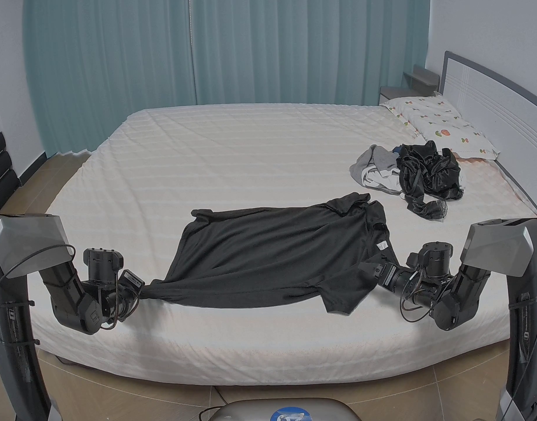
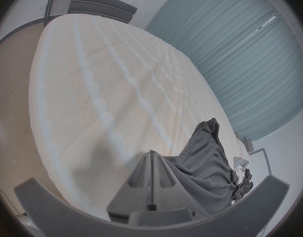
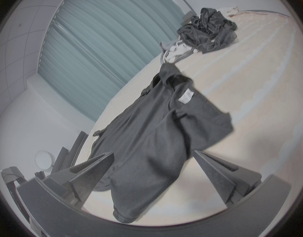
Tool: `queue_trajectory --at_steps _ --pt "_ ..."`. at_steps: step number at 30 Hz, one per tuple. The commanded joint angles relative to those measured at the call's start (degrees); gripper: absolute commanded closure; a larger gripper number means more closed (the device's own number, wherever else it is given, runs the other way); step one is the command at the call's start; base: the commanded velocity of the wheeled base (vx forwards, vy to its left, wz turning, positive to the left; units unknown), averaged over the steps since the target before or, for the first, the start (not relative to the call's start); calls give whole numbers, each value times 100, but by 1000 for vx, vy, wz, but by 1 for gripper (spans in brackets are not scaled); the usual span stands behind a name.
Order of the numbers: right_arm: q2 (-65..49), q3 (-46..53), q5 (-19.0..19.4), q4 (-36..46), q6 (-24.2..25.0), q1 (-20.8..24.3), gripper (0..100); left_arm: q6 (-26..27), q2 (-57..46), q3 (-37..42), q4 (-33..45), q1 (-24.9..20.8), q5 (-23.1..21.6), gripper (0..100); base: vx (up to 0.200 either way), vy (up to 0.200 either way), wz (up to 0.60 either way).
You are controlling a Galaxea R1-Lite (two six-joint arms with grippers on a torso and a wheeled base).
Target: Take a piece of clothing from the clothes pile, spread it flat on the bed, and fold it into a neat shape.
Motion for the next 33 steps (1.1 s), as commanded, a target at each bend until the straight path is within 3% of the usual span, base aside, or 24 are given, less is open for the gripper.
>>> queue_trajectory --at_steps 1,8,9,22,33 --pt "92 18 -8 36 -22 179 0 -2 22 -3 2 -5 -1 100 0 0 0" --pt "110 98 -8 98 -66 214 0 7 13 6 -7 -14 -1 100 0 0 0" --pt "154 89 1 106 -75 214 100 -2 13 6 2 -14 -1 100 0 0 0" --pt "-57 484 -69 -113 -66 109 100 7 -13 59 -7 -31 -1 100 0 0 0" --pt "-1745 2119 -8 -17 -110 -463 100 174 -637 577 20 -374 17 100 0 0 0"
